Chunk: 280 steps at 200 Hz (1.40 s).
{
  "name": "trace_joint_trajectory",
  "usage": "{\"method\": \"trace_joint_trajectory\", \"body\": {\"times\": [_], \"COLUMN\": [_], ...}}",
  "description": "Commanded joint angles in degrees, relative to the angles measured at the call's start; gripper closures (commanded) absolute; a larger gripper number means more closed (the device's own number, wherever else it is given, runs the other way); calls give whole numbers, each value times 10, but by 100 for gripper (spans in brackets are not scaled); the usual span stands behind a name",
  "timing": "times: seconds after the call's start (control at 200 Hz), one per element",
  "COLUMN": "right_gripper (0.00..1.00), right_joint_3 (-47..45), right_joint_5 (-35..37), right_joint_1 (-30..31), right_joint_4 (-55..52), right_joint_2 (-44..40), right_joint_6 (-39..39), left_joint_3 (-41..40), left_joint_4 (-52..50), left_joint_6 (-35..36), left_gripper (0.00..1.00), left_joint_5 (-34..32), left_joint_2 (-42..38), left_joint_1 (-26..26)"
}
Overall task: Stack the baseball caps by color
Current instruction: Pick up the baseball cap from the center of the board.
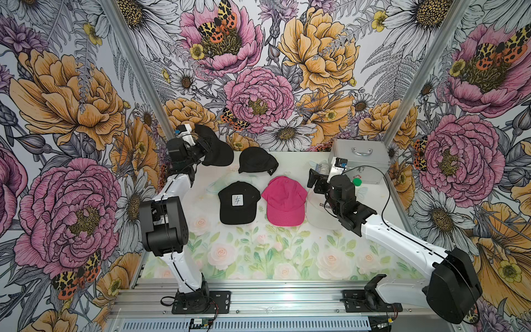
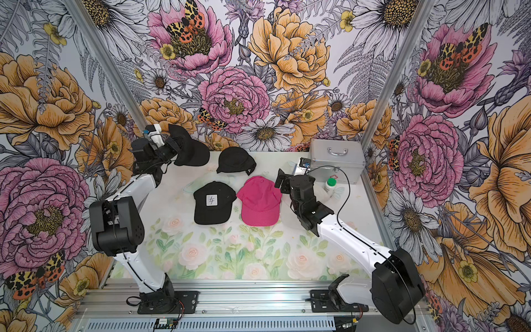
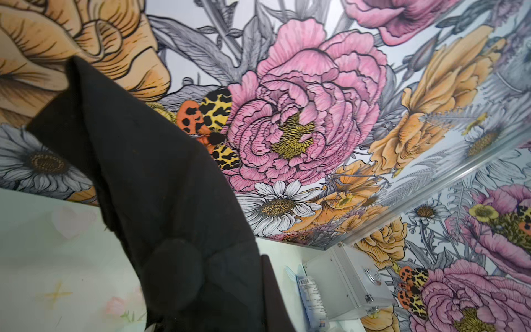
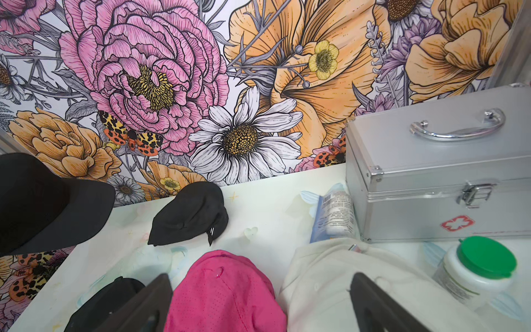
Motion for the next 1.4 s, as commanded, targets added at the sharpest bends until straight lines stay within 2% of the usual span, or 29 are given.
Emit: {"method": "trace_joint_trajectory", "body": {"times": [0.0,0.075,0.18,0.245,0.35,0.48,0.625,0.705,0.83,0.9,0.98,1.06,1.25,1.395], "right_gripper": [1,1,1,1,1,1,1,1,4,7,8,8,9,9], "right_joint_3": [44,51,47,47,44,28,22,15,40,56,77,97,135,169], "right_joint_5": [-4,-24,-61,-75,-79,-113,-138,-182,-312,-392,-441,-459,-490,-517], "right_joint_1": [-1,-1,-1,0,-1,-1,-1,-2,-1,3,13,30,65,72], "right_joint_4": [-36,-42,-32,-32,-29,-6,-16,-24,-103,-154,-215,-271,-355,-412], "right_joint_2": [12,9,0,-4,-13,-35,-86,-116,-132,-131,-124,-111,-60,-19], "right_joint_6": [-47,-58,-73,-77,-74,-93,-197,-262,-341,-386,-431,-477,-556,-593], "left_joint_3": [-6,11,17,6,-22,-33,-49,-71,-94,-108,-122,-121,-125,-143], "left_joint_4": [-115,-196,-311,-341,-351,-397,-472,-477,-489,-501,-528,-575,-593,-599], "left_joint_6": [149,227,352,402,443,484,566,595,635,673,716,753,774,850], "left_gripper": [100,100,100,100,100,100,100,100,100,100,100,100,100,100], "left_joint_5": [25,70,63,73,120,139,150,137,126,148,176,184,130,170], "left_joint_2": [-56,-86,-130,-154,-188,-215,-240,-262,-287,-298,-304,-299,-276,-262], "left_joint_1": [-23,-47,-102,-138,-173,-210,-254,-279,-316,-334,-353,-379,-426,-430]}}
